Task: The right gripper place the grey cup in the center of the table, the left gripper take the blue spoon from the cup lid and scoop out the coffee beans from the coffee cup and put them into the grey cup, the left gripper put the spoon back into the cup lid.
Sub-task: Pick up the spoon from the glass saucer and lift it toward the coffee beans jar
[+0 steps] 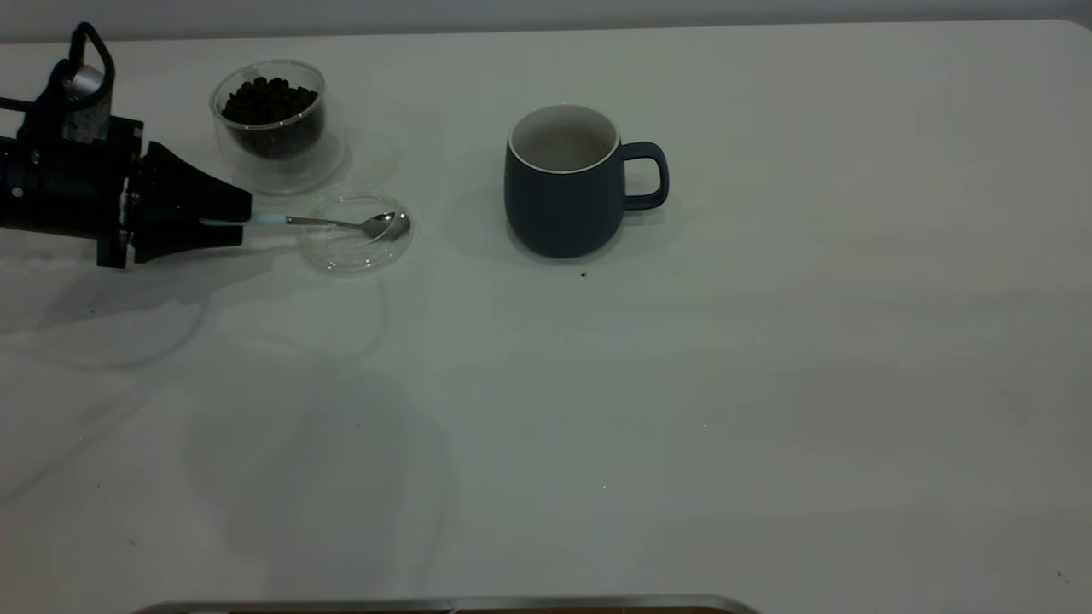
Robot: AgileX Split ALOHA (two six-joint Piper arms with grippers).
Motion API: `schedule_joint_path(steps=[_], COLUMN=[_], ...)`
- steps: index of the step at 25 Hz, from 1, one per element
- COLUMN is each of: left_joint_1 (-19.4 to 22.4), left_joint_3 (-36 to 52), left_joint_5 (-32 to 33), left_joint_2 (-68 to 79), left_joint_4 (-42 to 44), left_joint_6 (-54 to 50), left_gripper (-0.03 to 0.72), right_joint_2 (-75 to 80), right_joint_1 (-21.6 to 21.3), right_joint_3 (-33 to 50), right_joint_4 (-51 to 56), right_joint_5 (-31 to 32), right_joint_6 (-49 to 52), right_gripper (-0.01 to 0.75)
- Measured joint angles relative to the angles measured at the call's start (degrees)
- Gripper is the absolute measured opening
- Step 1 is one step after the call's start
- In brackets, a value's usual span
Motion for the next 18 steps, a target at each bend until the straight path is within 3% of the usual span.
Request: schedule_joint_path(steps=[5,18], left_joint_1=[0.0,0.3], left_joint_3=[0.0,0.0], left_joint_5=[0.2,2.1], left_joint_2=[0.0,-3.5], left_joint_4=[0.0,7.2], left_joint_6=[0.1,-2.6], left_gripper=[0.141,0.132], right_joint_2=[0.0,0.0], right_joint_1=[0.0,0.0], right_joint_3=[0.0,0.0], right_joint_4=[0.0,0.0], right_joint_5=[0.0,0.0], right_joint_6=[0.0,0.0], right_gripper=[0.577,0.576])
